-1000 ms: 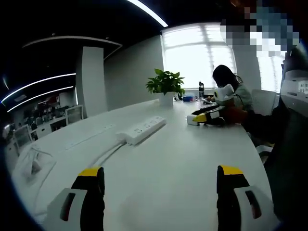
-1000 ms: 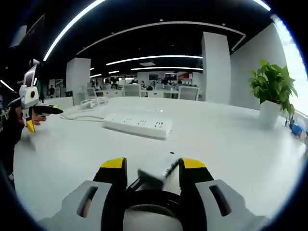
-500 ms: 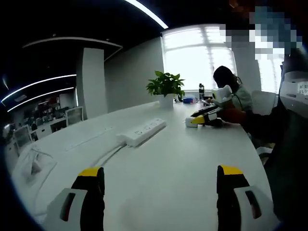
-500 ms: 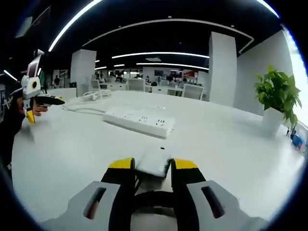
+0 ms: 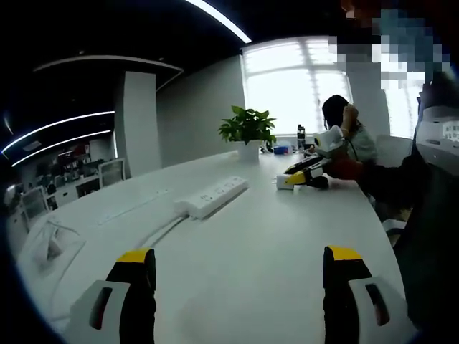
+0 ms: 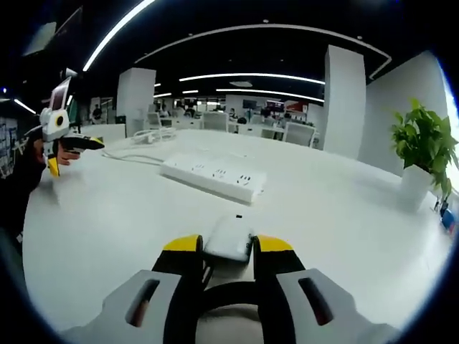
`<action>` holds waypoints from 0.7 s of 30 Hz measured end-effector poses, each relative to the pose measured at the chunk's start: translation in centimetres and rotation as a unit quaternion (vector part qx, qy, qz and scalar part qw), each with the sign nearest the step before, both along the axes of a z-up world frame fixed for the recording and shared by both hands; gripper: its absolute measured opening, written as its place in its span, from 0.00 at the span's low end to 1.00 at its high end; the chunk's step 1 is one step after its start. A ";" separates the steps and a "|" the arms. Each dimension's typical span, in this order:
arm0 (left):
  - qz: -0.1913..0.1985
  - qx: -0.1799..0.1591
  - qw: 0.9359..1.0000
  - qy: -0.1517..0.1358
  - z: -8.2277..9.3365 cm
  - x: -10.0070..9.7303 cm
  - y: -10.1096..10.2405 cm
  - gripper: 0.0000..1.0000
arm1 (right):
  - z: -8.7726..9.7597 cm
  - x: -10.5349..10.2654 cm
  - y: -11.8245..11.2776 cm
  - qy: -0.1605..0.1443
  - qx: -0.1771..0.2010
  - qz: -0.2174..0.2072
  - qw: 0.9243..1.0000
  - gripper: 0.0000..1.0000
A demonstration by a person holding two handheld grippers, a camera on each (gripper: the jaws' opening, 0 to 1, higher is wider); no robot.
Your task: Straighten the power strip on the desk, plug the charger into it
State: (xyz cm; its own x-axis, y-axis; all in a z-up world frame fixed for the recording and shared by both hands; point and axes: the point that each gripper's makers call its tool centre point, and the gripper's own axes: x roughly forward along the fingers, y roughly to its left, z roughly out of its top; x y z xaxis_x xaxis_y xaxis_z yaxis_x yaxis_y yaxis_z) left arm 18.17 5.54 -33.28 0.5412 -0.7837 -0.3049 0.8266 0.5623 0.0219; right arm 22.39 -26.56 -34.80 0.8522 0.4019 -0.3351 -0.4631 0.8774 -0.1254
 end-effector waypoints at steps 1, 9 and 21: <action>0.000 0.000 1.000 0.000 0.0 0.0 0.0 0.99 | 0.0 0.0 0.0 0.002 -0.002 0.004 1.000 0.26; -0.001 0.000 1.000 0.000 -0.1 0.0 -0.2 0.99 | -0.1 -0.1 0.1 0.020 -0.015 0.040 0.999 0.25; -0.003 0.000 1.000 -0.002 -0.1 0.2 -0.4 0.99 | -0.2 0.0 -0.1 0.035 -0.041 0.085 0.995 0.24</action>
State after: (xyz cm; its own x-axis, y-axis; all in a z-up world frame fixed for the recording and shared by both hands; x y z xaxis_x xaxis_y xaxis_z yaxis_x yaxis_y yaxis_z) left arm 18.35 5.17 -33.38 0.5370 -0.7874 -0.3026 0.8303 0.5568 0.0246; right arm 22.40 -26.71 -35.01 0.7477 0.5075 -0.4282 -0.6143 0.7734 -0.1562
